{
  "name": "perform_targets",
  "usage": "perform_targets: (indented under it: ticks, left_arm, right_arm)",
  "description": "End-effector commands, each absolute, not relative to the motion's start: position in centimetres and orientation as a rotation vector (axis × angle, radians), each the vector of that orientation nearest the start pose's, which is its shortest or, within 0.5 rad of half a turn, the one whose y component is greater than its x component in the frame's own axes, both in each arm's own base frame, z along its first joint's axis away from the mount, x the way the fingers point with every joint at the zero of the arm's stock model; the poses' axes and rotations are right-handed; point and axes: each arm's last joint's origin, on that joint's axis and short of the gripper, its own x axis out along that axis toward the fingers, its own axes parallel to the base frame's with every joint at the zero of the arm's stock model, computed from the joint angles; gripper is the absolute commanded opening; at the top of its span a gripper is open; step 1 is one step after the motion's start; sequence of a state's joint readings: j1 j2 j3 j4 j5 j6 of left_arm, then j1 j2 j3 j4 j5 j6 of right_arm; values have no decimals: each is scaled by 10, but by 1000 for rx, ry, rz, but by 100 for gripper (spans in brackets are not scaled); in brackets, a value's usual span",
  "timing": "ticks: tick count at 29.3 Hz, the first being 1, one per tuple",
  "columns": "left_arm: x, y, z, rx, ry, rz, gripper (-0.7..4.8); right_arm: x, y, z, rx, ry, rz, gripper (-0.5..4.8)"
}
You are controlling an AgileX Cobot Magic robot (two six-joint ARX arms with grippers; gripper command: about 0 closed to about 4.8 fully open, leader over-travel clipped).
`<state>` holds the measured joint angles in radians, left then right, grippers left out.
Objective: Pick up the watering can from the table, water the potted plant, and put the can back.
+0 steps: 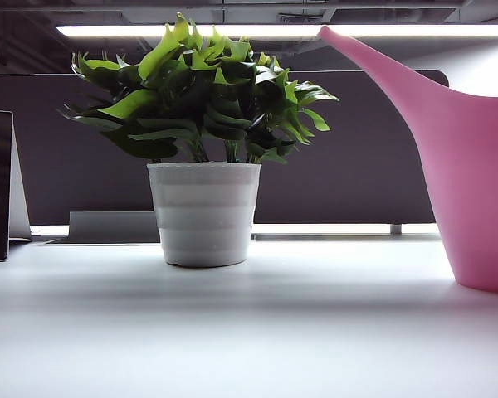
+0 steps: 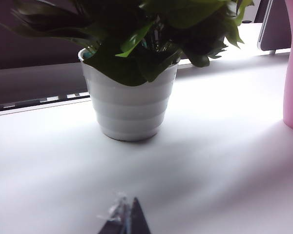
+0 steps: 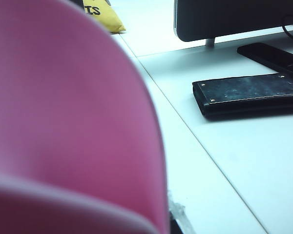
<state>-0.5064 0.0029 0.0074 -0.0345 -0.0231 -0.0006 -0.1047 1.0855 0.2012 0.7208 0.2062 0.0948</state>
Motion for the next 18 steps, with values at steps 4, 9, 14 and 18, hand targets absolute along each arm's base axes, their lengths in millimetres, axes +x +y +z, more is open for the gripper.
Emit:
perform_targets:
  ticks: [4, 9, 14, 18]
  left_arm:
    - [86, -47, 164, 5, 17, -484, -5]
    - [86, -47, 164, 5, 17, -484, -5]
    - [86, -47, 164, 5, 17, -484, -5]
    - [86, -47, 164, 5, 16, -484, -5]
  right_arm:
    - [193, -26, 177, 91, 88, -273, -2]
    - [188, -24, 196, 103, -7, -224, -2]
    - [190, -22, 241, 63, -60, -190, -2]
    - [189, -22, 276, -41, -67, -193, -2]
